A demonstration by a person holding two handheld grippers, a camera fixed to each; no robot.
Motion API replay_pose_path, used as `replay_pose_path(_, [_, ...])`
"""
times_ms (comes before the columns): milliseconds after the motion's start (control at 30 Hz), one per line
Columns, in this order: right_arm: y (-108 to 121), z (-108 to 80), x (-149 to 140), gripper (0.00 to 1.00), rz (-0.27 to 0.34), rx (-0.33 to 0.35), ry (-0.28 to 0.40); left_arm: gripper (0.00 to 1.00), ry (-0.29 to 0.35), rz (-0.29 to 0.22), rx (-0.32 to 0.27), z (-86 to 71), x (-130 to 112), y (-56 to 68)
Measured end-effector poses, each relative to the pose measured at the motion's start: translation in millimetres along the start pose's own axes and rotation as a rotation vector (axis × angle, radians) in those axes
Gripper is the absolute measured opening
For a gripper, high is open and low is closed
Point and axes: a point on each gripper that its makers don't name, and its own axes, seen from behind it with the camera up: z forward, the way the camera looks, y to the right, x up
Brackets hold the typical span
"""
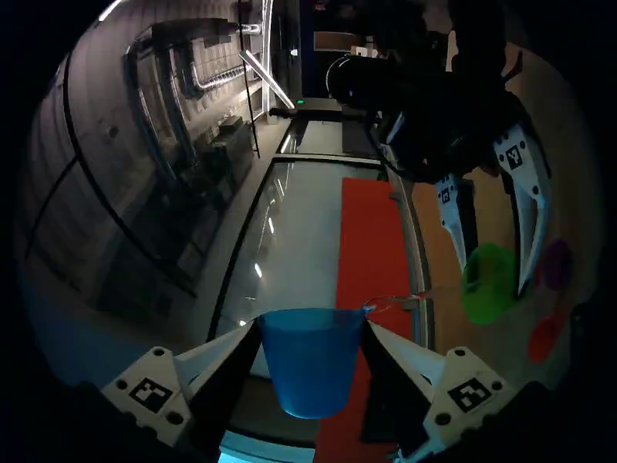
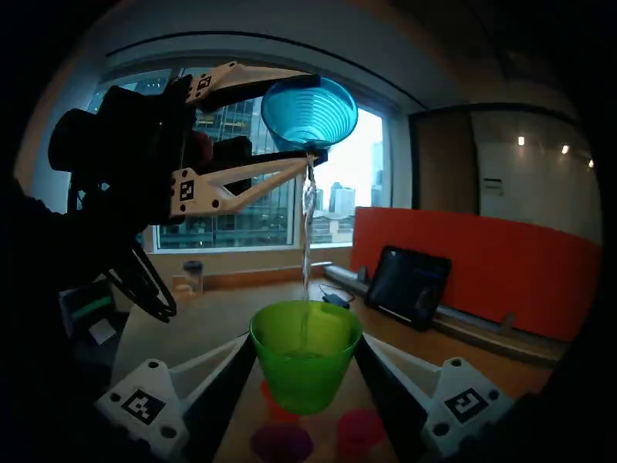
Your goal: Pour water
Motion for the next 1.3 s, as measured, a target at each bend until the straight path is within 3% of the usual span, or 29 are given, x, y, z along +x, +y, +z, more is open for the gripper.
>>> replay_pose_path(1300, [2.8, -3.8, 3.5, 0.90, 0.003, -0.014, 0.014, 0.88, 0.024, 0.247, -0.003, -1.7, 18.8, -1.0])
